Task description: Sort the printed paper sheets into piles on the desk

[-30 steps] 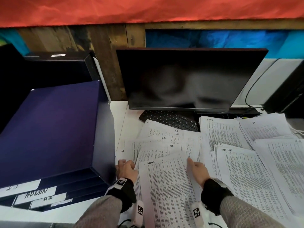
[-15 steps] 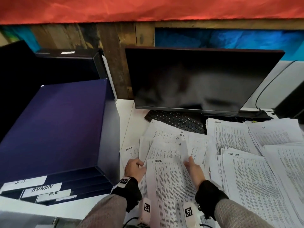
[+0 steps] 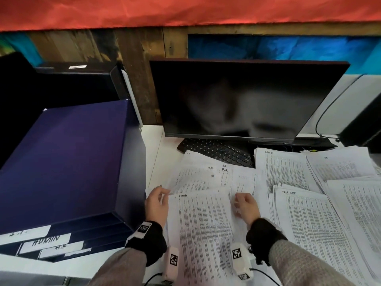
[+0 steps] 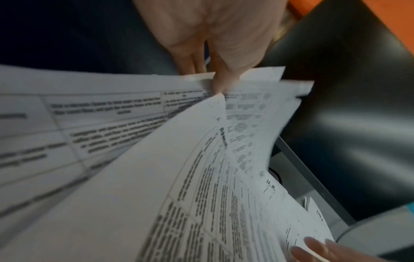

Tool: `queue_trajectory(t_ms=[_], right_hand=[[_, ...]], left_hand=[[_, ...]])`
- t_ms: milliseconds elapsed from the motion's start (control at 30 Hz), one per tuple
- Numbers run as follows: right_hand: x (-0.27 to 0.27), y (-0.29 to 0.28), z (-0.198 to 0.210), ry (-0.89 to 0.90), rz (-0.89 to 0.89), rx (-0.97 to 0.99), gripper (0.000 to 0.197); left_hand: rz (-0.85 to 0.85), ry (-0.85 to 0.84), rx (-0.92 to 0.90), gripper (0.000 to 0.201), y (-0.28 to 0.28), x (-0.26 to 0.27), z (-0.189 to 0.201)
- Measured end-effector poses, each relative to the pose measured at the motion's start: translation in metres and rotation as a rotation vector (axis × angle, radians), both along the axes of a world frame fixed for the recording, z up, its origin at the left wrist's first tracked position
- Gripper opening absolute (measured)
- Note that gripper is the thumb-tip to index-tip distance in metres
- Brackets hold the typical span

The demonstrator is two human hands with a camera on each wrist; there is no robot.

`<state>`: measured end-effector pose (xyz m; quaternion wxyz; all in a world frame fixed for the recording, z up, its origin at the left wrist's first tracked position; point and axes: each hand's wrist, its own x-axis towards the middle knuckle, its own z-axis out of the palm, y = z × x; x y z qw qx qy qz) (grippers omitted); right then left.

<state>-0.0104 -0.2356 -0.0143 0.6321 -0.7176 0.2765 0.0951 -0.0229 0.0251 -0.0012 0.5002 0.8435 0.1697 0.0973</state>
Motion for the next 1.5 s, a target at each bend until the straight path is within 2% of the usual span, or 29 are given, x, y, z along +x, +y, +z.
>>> queue_trajectory(t_ms=[67,333,500,633,733,800,933,1000,1033,1133,1233,1300,1367,1500], right_hand=[[0.008,-0.004,-0.001,0.054,-0.03,0.021,0.01],[0.036,-0.002,-0.018,0.201,0.064,-0.054,0.026],[0.055,-0.001,-0.044,0.262,0.072,-0.113,0.021],[0.06,0.007,-0.035,0.267,0.06,-0.102,0.023],[0.062,0.01,-0.027,0.282,0.044,-0.044,0.028],[0.064,0.013,-0.023,0.293,0.06,-0.008,0.023],[0.075,0.014,-0.018,0.231,0.089,-0.05,0.028],[0.076,0.015,-0.014,0.156,0.054,-0.038,0.013],[0.075,0.016,-0.011,0.092,0.011,-0.045,0.005],[0.065,0.016,0.01,-0.147,-0.022,-0.192,0.004],[0.051,0.011,0.048,-0.394,-0.03,-0.313,0.003],[0.049,0.002,0.072,-0.532,-0.102,-0.303,0.004],[0.052,-0.009,0.098,-0.66,-0.225,-0.225,0.007],[0.064,-0.037,0.139,-0.834,-0.513,-0.065,0.024]], left_hand=[[-0.02,-0.131,0.12,0.028,0.0,0.0,0.011],[-0.04,-0.491,0.264,0.024,-0.005,0.01,0.083],[0.058,-0.631,0.319,0.022,-0.01,0.016,0.144],[0.145,-0.683,0.303,0.02,-0.014,0.017,0.169],[0.082,-0.608,0.401,0.024,-0.018,0.011,0.167],[0.031,-0.472,0.448,0.032,-0.021,0.006,0.158],[0.002,-0.212,0.405,0.04,-0.022,0.0,0.127],[0.015,-0.122,0.357,0.044,-0.023,-0.001,0.109],[0.023,-0.076,0.322,0.047,-0.023,-0.002,0.101],[0.025,0.041,0.223,0.066,-0.023,-0.003,0.076],[-0.008,0.136,0.224,0.08,-0.022,-0.003,0.053],[-0.025,0.189,0.245,0.079,-0.021,-0.002,0.041],[-0.044,0.244,0.272,0.068,-0.019,-0.001,0.03],[-0.039,0.345,0.285,0.054,-0.012,0.002,0.013]])
